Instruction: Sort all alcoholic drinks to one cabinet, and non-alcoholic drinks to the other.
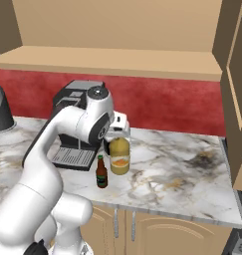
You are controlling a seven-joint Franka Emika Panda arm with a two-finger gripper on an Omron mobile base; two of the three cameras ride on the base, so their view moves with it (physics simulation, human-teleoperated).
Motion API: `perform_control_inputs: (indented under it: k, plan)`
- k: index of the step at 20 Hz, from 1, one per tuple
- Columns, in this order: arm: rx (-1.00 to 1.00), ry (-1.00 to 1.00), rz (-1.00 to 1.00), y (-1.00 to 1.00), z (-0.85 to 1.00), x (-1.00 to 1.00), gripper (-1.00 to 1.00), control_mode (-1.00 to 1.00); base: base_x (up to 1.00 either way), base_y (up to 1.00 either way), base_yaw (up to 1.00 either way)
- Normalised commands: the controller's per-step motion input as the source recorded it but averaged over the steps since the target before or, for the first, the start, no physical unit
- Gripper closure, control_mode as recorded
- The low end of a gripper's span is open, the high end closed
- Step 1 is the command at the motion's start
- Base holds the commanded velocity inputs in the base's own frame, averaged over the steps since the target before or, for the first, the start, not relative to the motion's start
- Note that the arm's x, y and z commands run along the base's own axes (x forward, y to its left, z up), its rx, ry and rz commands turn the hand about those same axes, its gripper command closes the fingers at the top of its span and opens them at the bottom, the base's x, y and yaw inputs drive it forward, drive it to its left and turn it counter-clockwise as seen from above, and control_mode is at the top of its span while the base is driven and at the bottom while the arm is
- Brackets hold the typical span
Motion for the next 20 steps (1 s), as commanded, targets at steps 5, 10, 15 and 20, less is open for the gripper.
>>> perform_control_inputs:
  k: [5, 10, 15, 20]
  plan:
    - [0.03, -0.1, 0.09, -0.15, -0.12, 0.01, -1.0, -1.0, 0.0, 0.0, 0.0]
    - [0.06, -0.14, 0.14, -0.06, -0.13, 0.0, -1.0, -1.0, 0.0, 0.0, 0.0]
    - [0.06, -0.11, 0.15, -0.1, -0.16, 0.1, -1.0, -1.0, 0.0, 0.0, 0.0]
    - [0.06, -0.09, 0.15, -0.13, -0.13, 0.26, -1.0, -1.0, 0.0, 0.0, 0.0]
